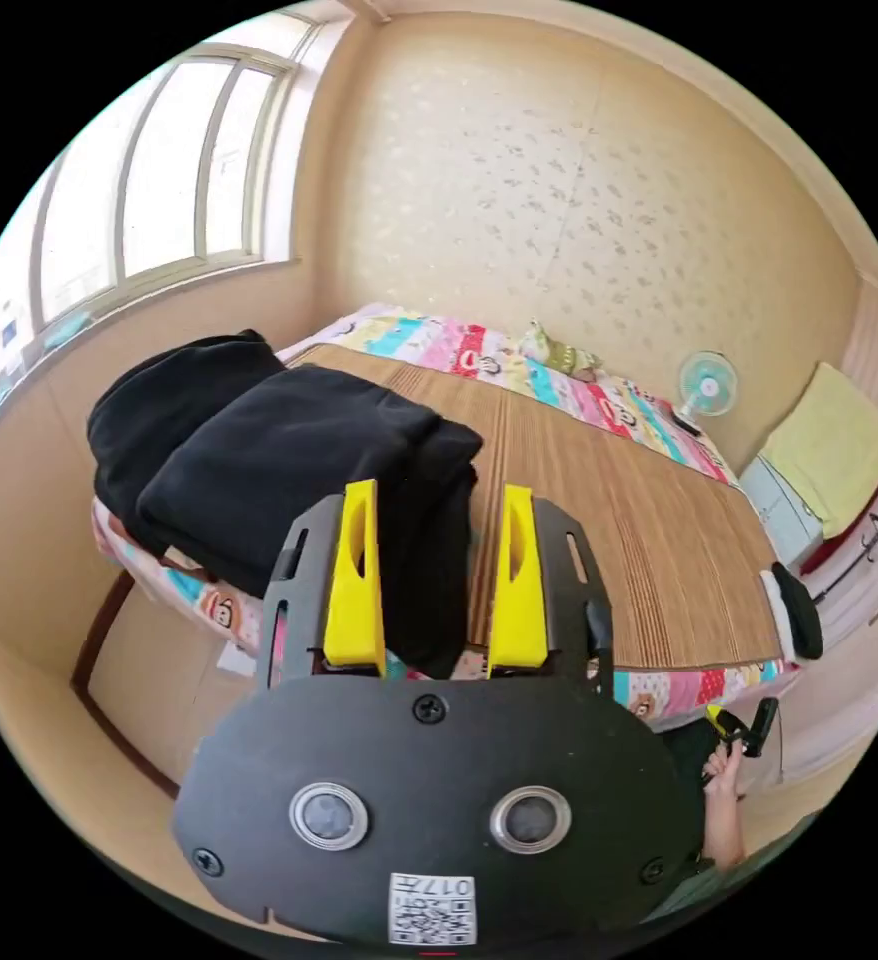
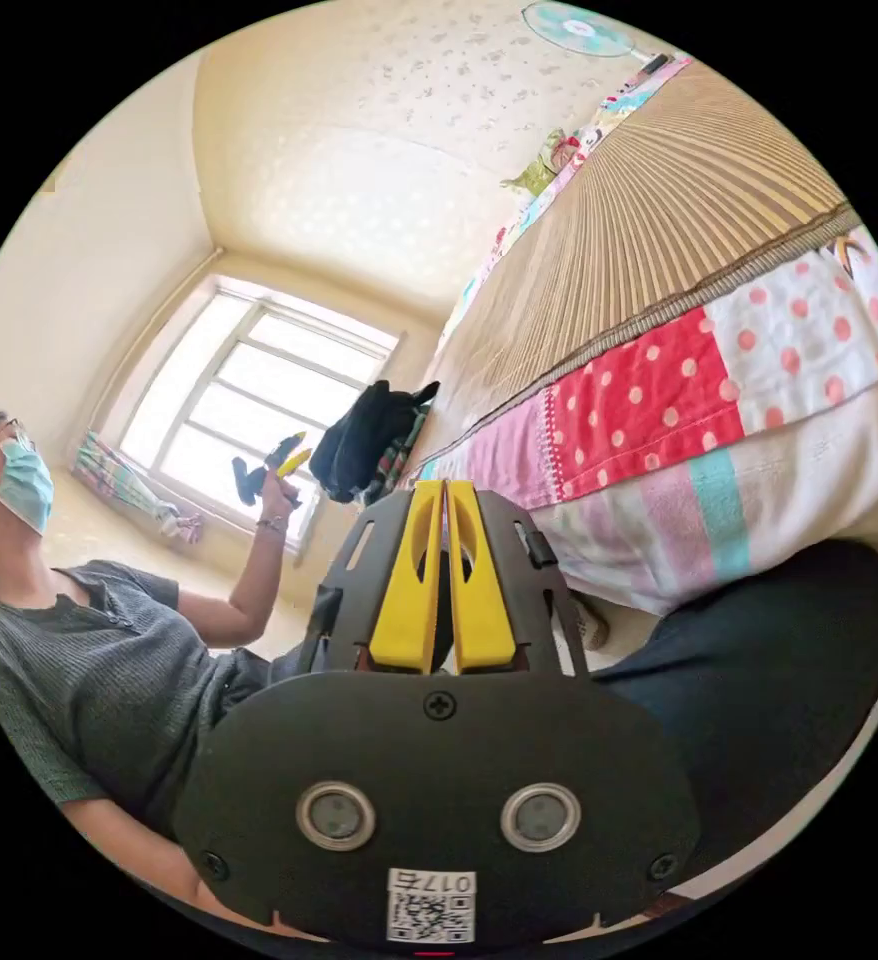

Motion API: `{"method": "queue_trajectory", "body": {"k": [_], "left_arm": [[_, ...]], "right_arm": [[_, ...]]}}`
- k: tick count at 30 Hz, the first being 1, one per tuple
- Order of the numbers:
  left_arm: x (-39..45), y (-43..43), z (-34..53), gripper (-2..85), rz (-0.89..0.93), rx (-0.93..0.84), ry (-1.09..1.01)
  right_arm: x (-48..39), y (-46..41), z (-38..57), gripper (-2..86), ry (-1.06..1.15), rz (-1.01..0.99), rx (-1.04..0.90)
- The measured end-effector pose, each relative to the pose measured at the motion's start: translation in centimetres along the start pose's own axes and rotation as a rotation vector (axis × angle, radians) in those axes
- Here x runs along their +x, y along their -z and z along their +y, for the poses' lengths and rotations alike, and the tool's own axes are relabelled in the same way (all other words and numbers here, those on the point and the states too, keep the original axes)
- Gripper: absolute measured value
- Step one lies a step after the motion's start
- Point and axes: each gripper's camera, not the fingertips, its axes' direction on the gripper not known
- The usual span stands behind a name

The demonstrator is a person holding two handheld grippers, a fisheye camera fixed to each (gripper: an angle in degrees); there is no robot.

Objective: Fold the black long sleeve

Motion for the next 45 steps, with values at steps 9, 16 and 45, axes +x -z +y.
{"method": "queue_trajectory", "body": {"k": [9, 16, 45], "left_arm": [[-7.7, -1.0, 3.3, 3.8, 0.505, 0.196, 0.395], [3.8, 0.4, -1.5, 3.7, 1.048, 0.264, -0.033], [21.2, -8.3, 15.6, 6.8, 0.999, -0.705, -0.559]], "right_arm": [[1.4, -4.0, -1.0, 0.4, -0.084, -0.108, -0.049], [0.3, -5.2, -1.9, 0.4, -0.065, -0.080, -0.044], [-8.8, -13.3, -9.4, 3.9, 0.002, -0.134, 0.005]]}}
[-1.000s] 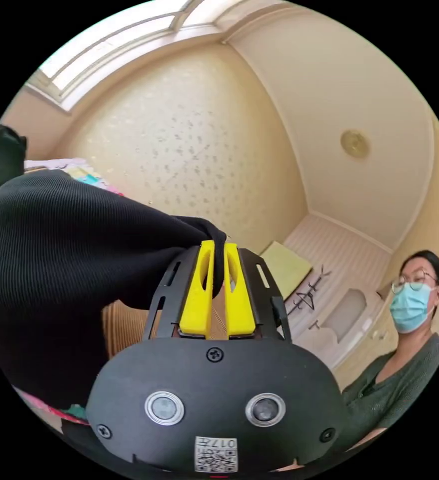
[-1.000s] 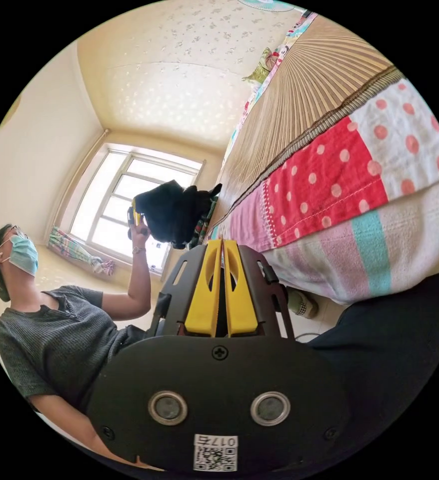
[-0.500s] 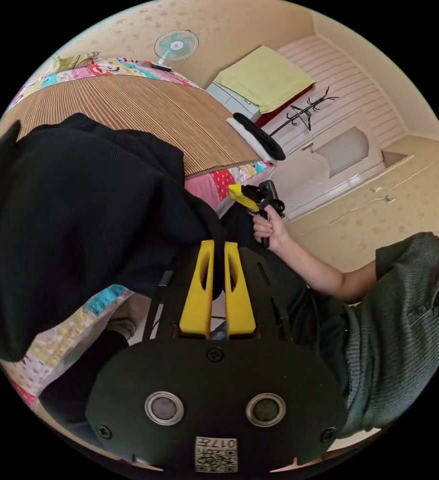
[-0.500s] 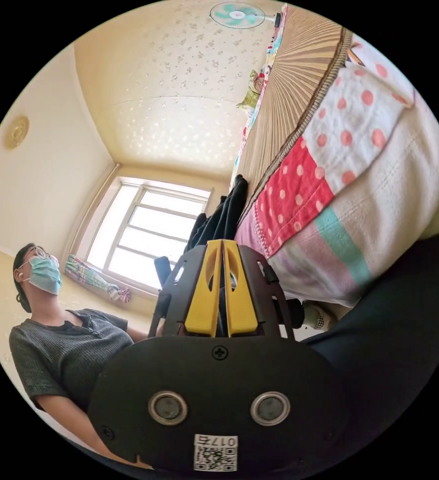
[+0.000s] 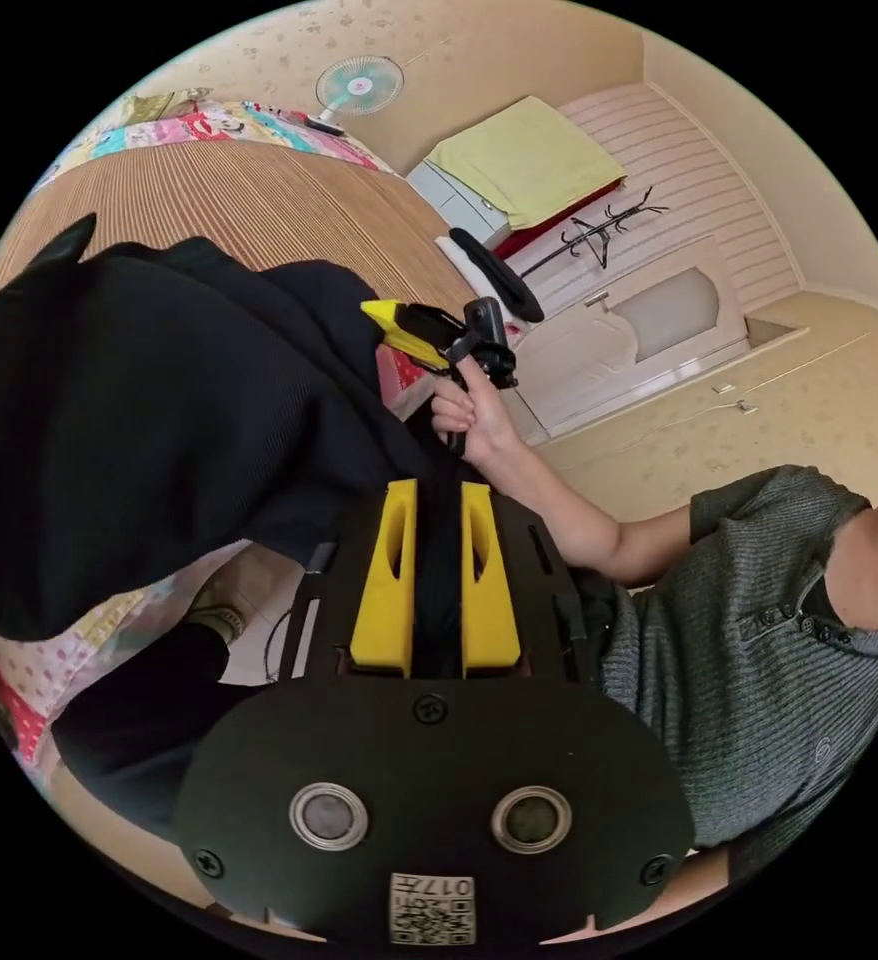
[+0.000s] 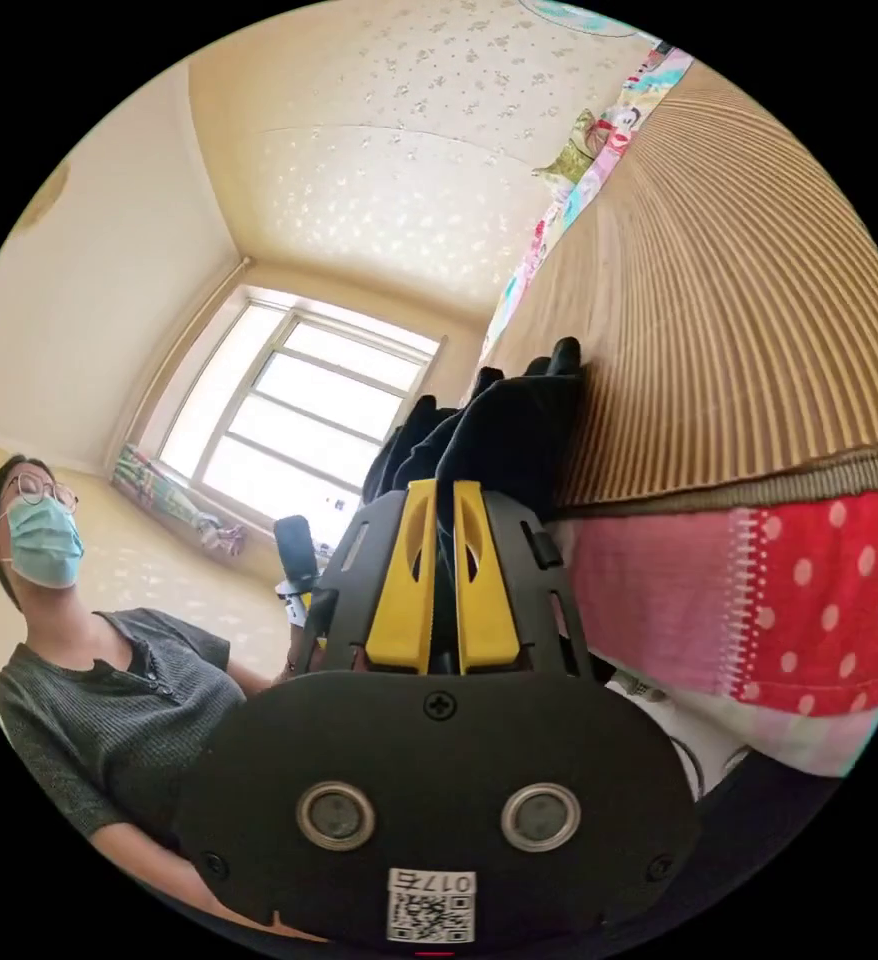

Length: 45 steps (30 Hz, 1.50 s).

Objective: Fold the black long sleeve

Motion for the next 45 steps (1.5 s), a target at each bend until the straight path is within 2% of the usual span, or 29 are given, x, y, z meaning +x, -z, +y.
{"method": "queue_trajectory", "body": {"k": [2, 3, 5, 8, 10, 11, 13, 14, 16, 17, 19, 21, 24, 26, 31, 36, 38, 39, 42, 44, 45], "left_arm": [[0.0, 4.3, 1.1, 7.2, -0.074, 0.164, 0.027], [-0.5, 7.1, 2.0, 9.6, -0.105, 0.271, 0.073], [-2.0, 10.0, 2.6, 15.2, -0.068, 0.356, 0.139], [-5.9, 11.0, 2.5, 19.9, 0.068, 0.317, 0.249], [-7.5, 11.0, 3.2, 15.1, 0.128, 0.327, 0.266], [-8.1, 11.1, 3.9, 8.1, 0.127, 0.327, 0.280], [-8.1, 11.6, 4.9, 5.1, 0.073, 0.318, 0.267], [-7.4, 12.5, 5.6, 4.6, 0.083, 0.332, 0.170], [-5.9, 14.5, 6.8, 4.1, 0.185, 0.376, -0.028], [-4.7, 16.5, 7.9, 3.9, 0.297, 0.430, -0.203], [-3.1, 19.9, 10.0, 3.5, 0.408, 0.513, -0.420], [-1.5, 24.4, 13.0, 3.1, 0.526, 0.636, -0.685], [-0.7, 28.5, 15.9, 2.9, 0.616, 0.769, -0.892], [-1.3, 29.8, 16.6, 2.7, 0.660, 0.848, -0.902], [-3.1, 30.1, 17.0, 2.4, 0.862, 0.902, -0.955], [-4.0, 29.4, 17.1, 2.1, 0.961, 0.926, -0.917], [-4.0, 29.8, 17.5, 2.0, 0.965, 0.937, -0.918], [-3.9, 30.1, 17.8, 2.0, 0.969, 0.947, -0.929], [-3.4, 30.7, 18.5, 2.0, 0.995, 0.963, -0.960], [-3.2, 30.8, 18.6, 2.0, 0.991, 0.962, -0.963], [-3.0, 30.9, 18.7, 2.1, 0.978, 0.957, -0.953]], "right_arm": [[-4.5, -2.6, -0.7, 3.4, 0.145, -0.160, -0.097], [-5.7, -3.4, -0.7, 3.3, 0.181, -0.191, -0.136], [-10.1, -7.6, -0.1, 3.1, 0.276, -0.216, -0.322], [-14.2, -12.9, 2.2, 2.9, 0.373, -0.157, -0.525], [-15.9, -15.3, 3.8, 2.7, 0.412, -0.114, -0.619], [-16.9, -16.3, 4.8, 2.5, 0.439, -0.087, -0.652], [-18.3, -16.1, 5.7, 2.1, 0.454, -0.079, -0.635], [-19.0, -15.1, 5.8, 1.9, 0.446, -0.128, -0.612], [-19.6, -12.5, 5.7, 1.5, 0.437, -0.255, -0.554], [-20.0, -10.3, 5.6, 1.4, 0.447, -0.349, -0.502], [-20.1, -7.1, 5.6, 1.5, 0.462, -0.414, -0.438], [-20.1, -4.6, 5.6, 2.0, 0.480, -0.393, -0.405], [-20.1, -1.4, 5.9, 4.4, 0.465, -0.263, -0.318], [-21.2, 0.0, 6.7, 10.7, 0.491, -0.223, -0.264], [-24.0, -2.2, 8.5, 15.7, 0.562, 0.030, -0.271], [-26.2, -7.7, 9.8, 18.1, 0.639, -0.097, -0.519], [-28.5, -9.7, 12.0, 17.6, 0.750, -0.088, -0.660], [-28.8, -9.9, 12.5, 16.3, 0.764, -0.069, -0.670], [-29.1, -9.9, 13.4, 5.3, 0.732, 0.129, -0.575], [-29.5, -7.5, 12.9, 3.1, 0.692, 0.307, -0.395], [-29.9, -6.3, 12.5, 2.8, 0.678, 0.333, -0.343]]}}
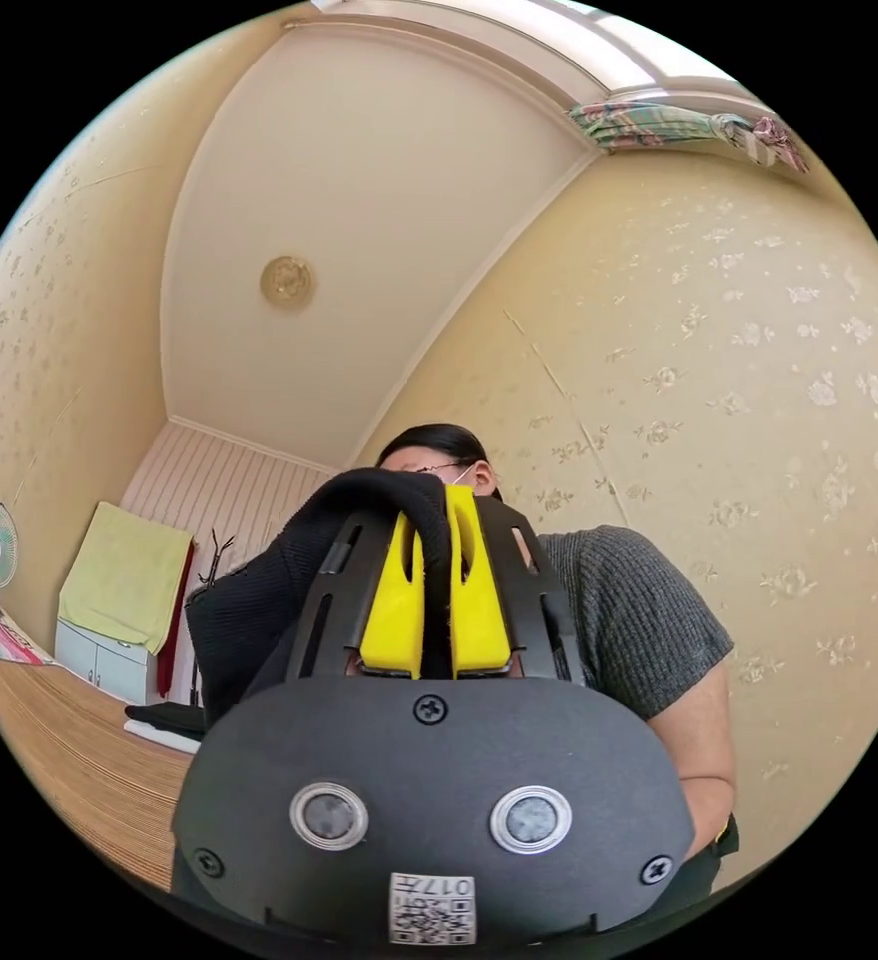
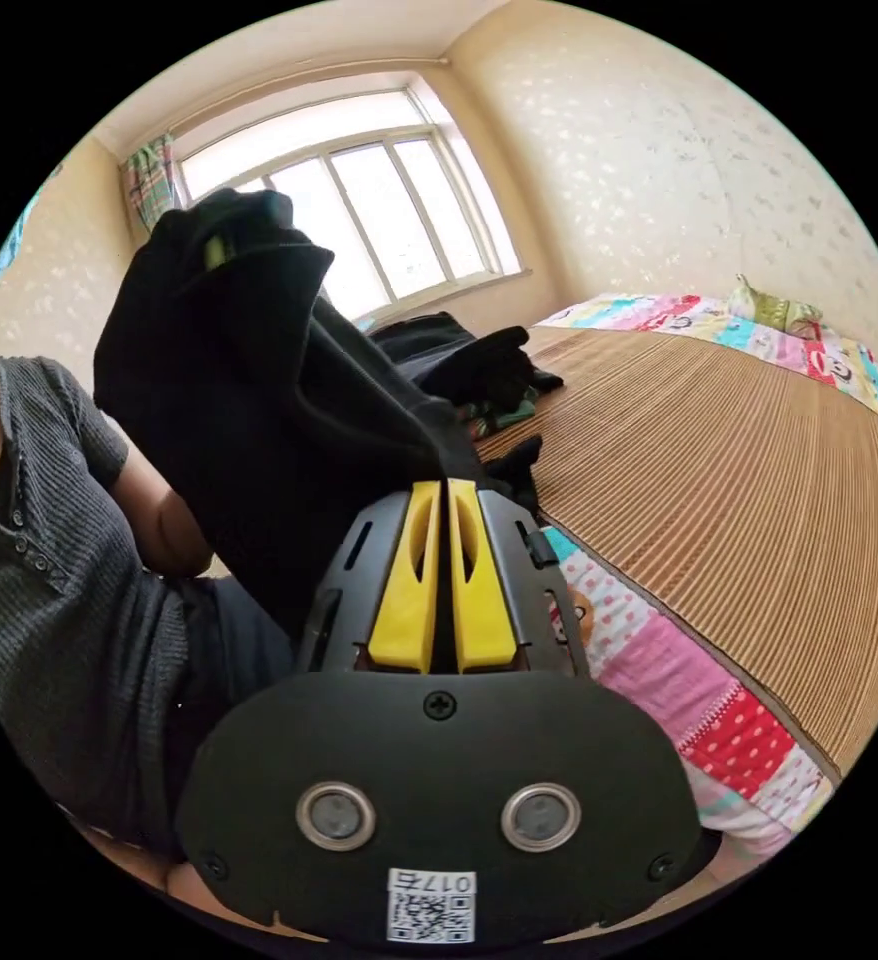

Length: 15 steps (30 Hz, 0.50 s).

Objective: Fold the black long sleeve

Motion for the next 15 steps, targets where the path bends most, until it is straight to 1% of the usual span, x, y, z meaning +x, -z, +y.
{"method": "queue_trajectory", "body": {"k": [2, 3, 5, 6, 7, 10, 11, 12, 13, 15], "left_arm": [[0.1, -0.2, 0.0, 2.0, -0.012, 0.001, 0.009], [0.0, -0.6, 0.0, 2.1, -0.013, 0.008, 0.016], [-0.5, -1.3, 0.0, 2.4, -0.033, -0.003, 0.038], [-1.0, -2.2, -0.1, 2.7, -0.062, -0.036, 0.065], [-1.4, -2.7, -0.2, 2.8, -0.079, -0.059, 0.084], [-3.5, -6.6, -0.9, 3.3, -0.162, -0.249, 0.186], [-4.4, -8.8, -1.0, 3.4, -0.180, -0.354, 0.222], [-5.2, -11.4, -0.9, 3.4, -0.192, -0.472, 0.255], [-5.5, -12.7, -0.7, 3.4, -0.204, -0.527, 0.262], [-6.6, -17.6, 0.6, 3.2, -0.247, -0.731, 0.286]], "right_arm": [[0.7, 6.3, -0.1, 1.9, -0.069, 0.096, 0.151], [0.6, 8.0, -0.2, 1.7, -0.073, 0.123, 0.188], [-0.6, 14.9, -0.2, 1.2, -0.090, 0.279, 0.350], [-1.1, 16.7, -0.3, 1.1, -0.097, 0.323, 0.391], [-2.5, 20.3, -0.4, 0.9, -0.101, 0.415, 0.478], [-7.8, 28.1, -1.0, 0.8, -0.080, 0.671, 0.693], [-10.0, 30.5, -1.2, 0.8, -0.053, 0.746, 0.774], [-11.1, 31.6, -1.2, 0.8, -0.033, 0.775, 0.816], [-12.9, 33.3, -1.3, 0.8, -0.001, 0.828, 0.889], [-14.8, 35.3, -1.9, 0.8, 0.021, 0.905, 0.946]]}}
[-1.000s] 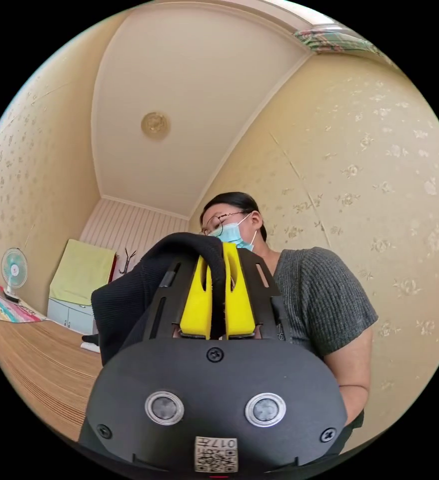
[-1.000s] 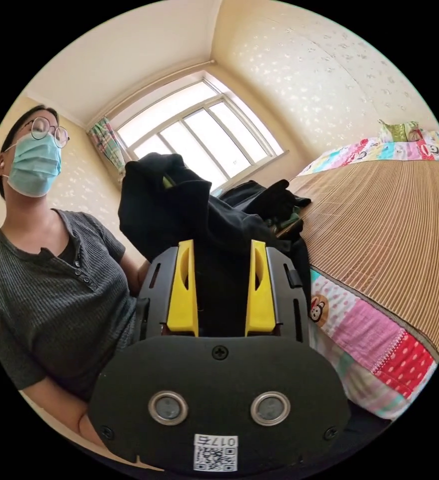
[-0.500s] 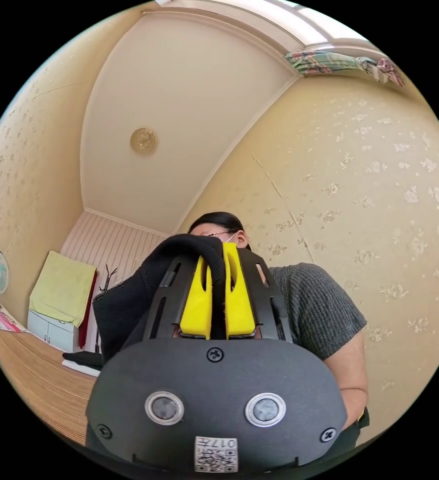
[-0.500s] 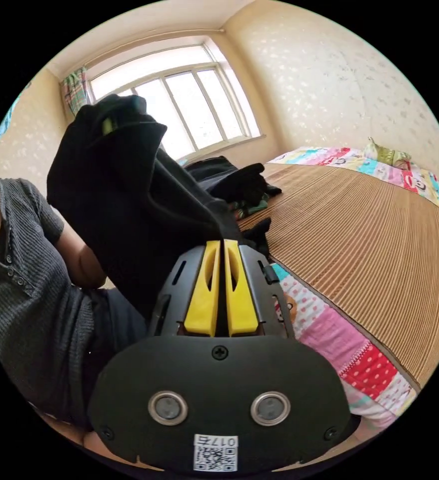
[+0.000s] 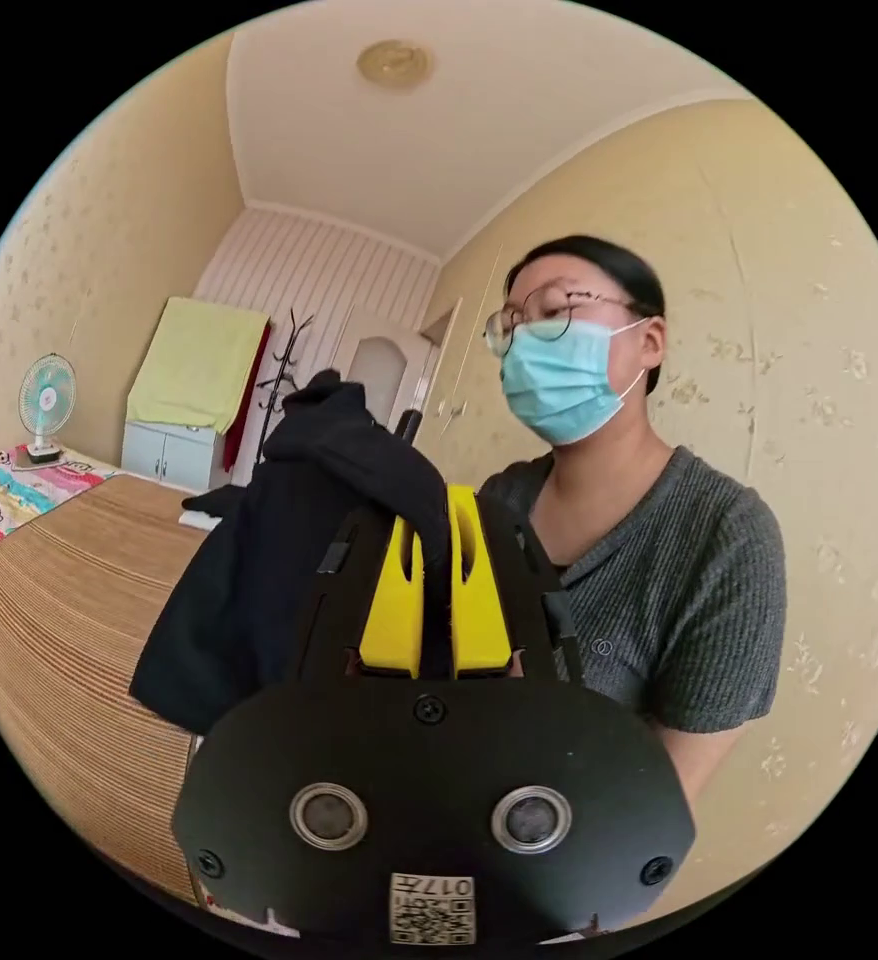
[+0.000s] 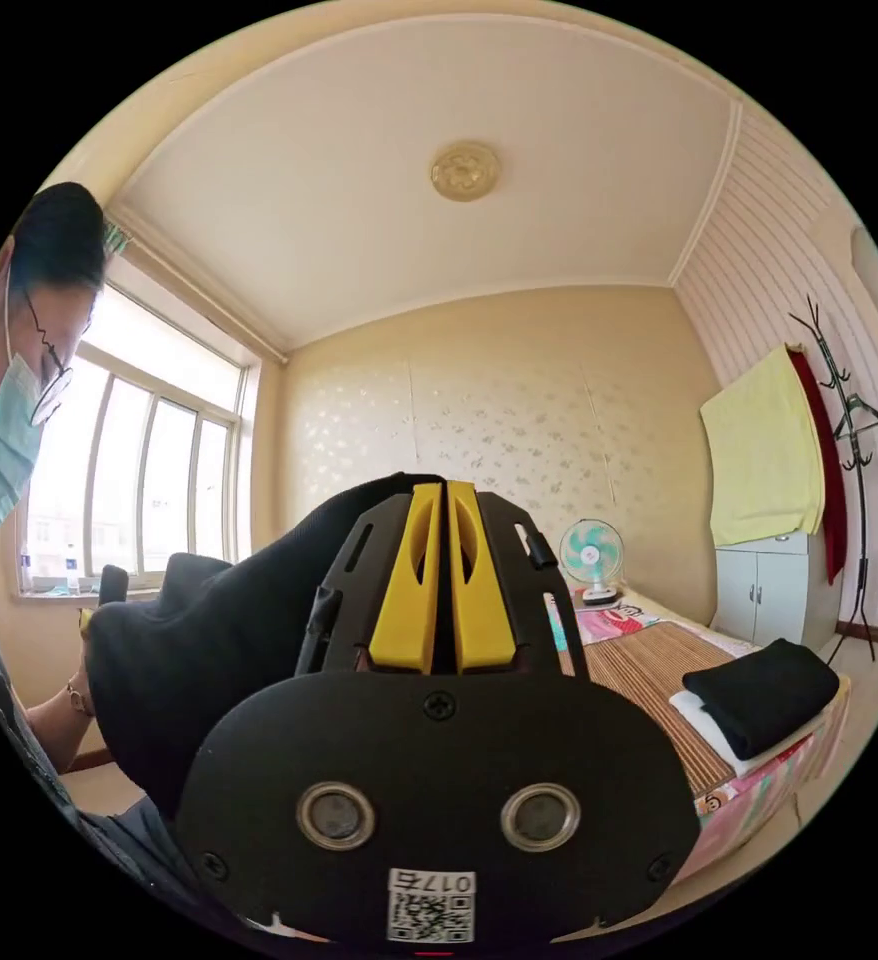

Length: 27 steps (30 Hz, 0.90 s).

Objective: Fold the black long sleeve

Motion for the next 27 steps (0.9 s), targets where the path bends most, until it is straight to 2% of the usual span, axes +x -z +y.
{"method": "queue_trajectory", "body": {"k": [3, 5, 7, 10, 12, 13, 14, 15, 17, 18, 19, 22, 27], "left_arm": [[-0.5, -4.1, -2.3, 2.6, -0.135, -0.182, 0.077], [-0.7, -5.7, -4.2, 2.2, -0.181, -0.255, 0.052], [-1.4, -6.2, -6.8, 2.1, -0.144, -0.266, 0.016], [-4.3, -4.6, -13.0, 2.5, -0.346, -0.270, 0.044], [-9.6, -3.3, -18.7, 4.2, -0.821, -0.382, 0.133], [-11.2, -3.5, -19.9, 4.6, -0.963, -0.438, 0.143], [-14.7, -4.5, -21.6, 5.4, -1.209, -0.567, 0.169], [-18.8, -5.6, -22.5, 5.7, -1.383, -0.712, 0.236], [-23.6, -6.2, -22.1, 4.6, -1.577, -0.813, 0.353], [-25.5, -6.2, -21.0, 3.3, -1.614, -0.800, 0.388], [-26.3, -6.2, -20.1, 2.7, -1.594, -0.795, 0.406], [-29.9, -6.2, -13.8, 2.4, -1.344, -0.805, 0.593], [-33.6, -7.2, 0.3, 6.9, -0.895, -0.786, 0.918]], "right_arm": [[0.0, 1.2, -2.2, 0.9, 0.037, 0.048, 0.102], [0.3, 0.1, -3.5, 1.0, 0.082, 0.085, 0.123], [1.4, -2.7, -4.7, 1.1, 0.095, 0.092, 0.078], [4.6, -9.9, -5.8, 1.5, 0.110, 0.119, 0.019], [6.7, -16.3, -6.4, 1.9, 0.159, 0.193, -0.087], [8.9, -21.6, -6.6, 2.2, 0.151, 0.187, -0.222], [11.9, -27.9, -6.1, 2.6, 0.093, 0.142, -0.423], [13.5, -31.0, -5.4, 2.8, 0.034, 0.141, -0.536], [19.1, -40.1, 0.3, 3.7, -0.181, 0.218, -0.915], [19.8, -41.1, 1.8, 4.0, -0.204, 0.209, -0.961], [20.4, -41.9, 4.6, 4.1, -0.221, 0.147, -0.993], [20.8, -42.2, 12.0, 5.2, -0.263, -0.049, -1.063], [22.0, -40.0, 25.7, 10.2, -0.414, -0.106, -1.250]]}}
